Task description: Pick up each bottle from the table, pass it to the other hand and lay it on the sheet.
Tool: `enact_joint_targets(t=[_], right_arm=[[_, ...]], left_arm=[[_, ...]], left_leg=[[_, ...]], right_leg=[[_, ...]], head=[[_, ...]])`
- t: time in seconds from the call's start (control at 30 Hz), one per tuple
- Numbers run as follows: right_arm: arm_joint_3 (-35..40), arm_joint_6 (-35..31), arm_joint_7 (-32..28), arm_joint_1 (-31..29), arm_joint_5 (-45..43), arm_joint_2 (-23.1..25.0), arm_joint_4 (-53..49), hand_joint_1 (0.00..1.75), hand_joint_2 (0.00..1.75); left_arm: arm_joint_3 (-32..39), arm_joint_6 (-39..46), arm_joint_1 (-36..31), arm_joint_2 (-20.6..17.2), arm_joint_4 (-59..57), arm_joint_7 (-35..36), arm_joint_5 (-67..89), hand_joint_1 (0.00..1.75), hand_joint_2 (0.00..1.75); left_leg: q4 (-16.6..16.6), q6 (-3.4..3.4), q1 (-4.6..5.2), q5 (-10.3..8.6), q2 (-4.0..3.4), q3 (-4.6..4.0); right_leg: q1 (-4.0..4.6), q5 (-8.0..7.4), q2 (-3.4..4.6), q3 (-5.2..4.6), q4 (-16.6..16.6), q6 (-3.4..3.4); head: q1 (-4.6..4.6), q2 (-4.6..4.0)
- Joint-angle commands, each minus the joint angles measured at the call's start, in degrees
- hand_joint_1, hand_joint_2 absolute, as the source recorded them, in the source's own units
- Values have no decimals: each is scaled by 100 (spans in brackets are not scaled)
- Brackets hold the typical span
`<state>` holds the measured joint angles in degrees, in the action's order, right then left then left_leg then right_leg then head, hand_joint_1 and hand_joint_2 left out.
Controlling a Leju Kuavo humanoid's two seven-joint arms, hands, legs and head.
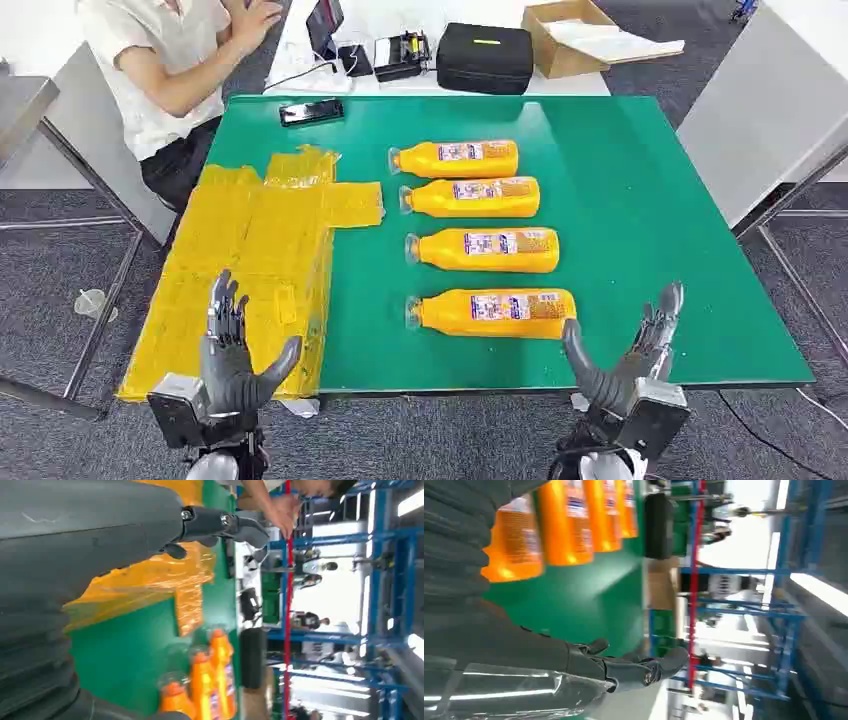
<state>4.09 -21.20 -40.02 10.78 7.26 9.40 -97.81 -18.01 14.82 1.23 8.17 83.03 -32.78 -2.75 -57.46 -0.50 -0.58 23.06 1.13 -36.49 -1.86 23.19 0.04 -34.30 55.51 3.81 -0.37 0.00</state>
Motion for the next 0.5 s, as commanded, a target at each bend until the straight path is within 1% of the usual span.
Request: enact_joint_targets(t=[0.03,0.13,0.17,0.23,0.27,0.3,0.33,0.37,0.43,0.47,0.5], right_arm=[[44,48,29,-543,166,-185,519,0,175],[97,52,25,-555,199,-198,557,0,175],[97,52,25,-555,199,-198,557,0,175],[112,44,23,-577,204,-207,616,0,175],[111,38,23,-597,202,-209,653,0,175],[106,38,23,-636,198,-210,717,0,175],[101,34,23,-680,196,-215,796,0,175],[87,34,2,-707,162,-201,828,0,175],[128,22,2,-703,182,-219,793,0,175],[141,26,2,-694,143,-217,776,0,175],[144,25,2,-685,135,-211,769,0,175]], left_arm=[[48,87,-361,-15,-344,-33,-66,0,175],[45,89,-364,-13,-345,-34,-67,0,175],[45,89,-364,-13,-345,-34,-67,0,175],[35,97,-356,-4,-345,-42,-61,0,175],[31,110,-348,-5,-339,-52,-54,0,175],[23,114,-335,-10,-329,-50,-51,0,175],[25,150,-318,-13,-309,-65,-42,0,175],[15,177,-291,-22,-273,-74,-33,0,175],[-11,180,-264,-49,-243,-65,-7,0,175],[-13,184,-258,-55,-243,-57,7,0,175],[-5,192,-260,-60,-247,-56,13,0,175]], left_leg=[[3,0,-5,9,-16,31],[4,1,-2,3,-7,20],[3,1,-7,14,-14,41],[2,1,-3,6,-8,22],[-3,1,-10,27,-20,56],[3,1,-5,10,-11,29],[0,1,-8,19,-17,41],[3,1,-4,12,-15,29],[-3,1,-11,29,-30,59],[1,2,-5,15,-18,32],[-3,2,-8,24,-24,46]], right_leg=[[9,4,7,31,-9,-21],[5,1,1,22,-7,-9],[12,9,4,44,-10,-21],[6,4,2,25,-6,-10],[17,19,6,60,-7,-29],[9,6,4,33,-9,-14],[13,12,6,46,-9,-21],[8,6,8,31,-9,-14],[18,17,15,62,-10,-31],[9,8,9,35,-7,-17],[14,14,12,49,-6,-26]], head=[[0,0],[0,0],[0,0],[0,0],[0,0],[0,0],[0,0],[0,0],[0,0],[0,0],[0,0]])
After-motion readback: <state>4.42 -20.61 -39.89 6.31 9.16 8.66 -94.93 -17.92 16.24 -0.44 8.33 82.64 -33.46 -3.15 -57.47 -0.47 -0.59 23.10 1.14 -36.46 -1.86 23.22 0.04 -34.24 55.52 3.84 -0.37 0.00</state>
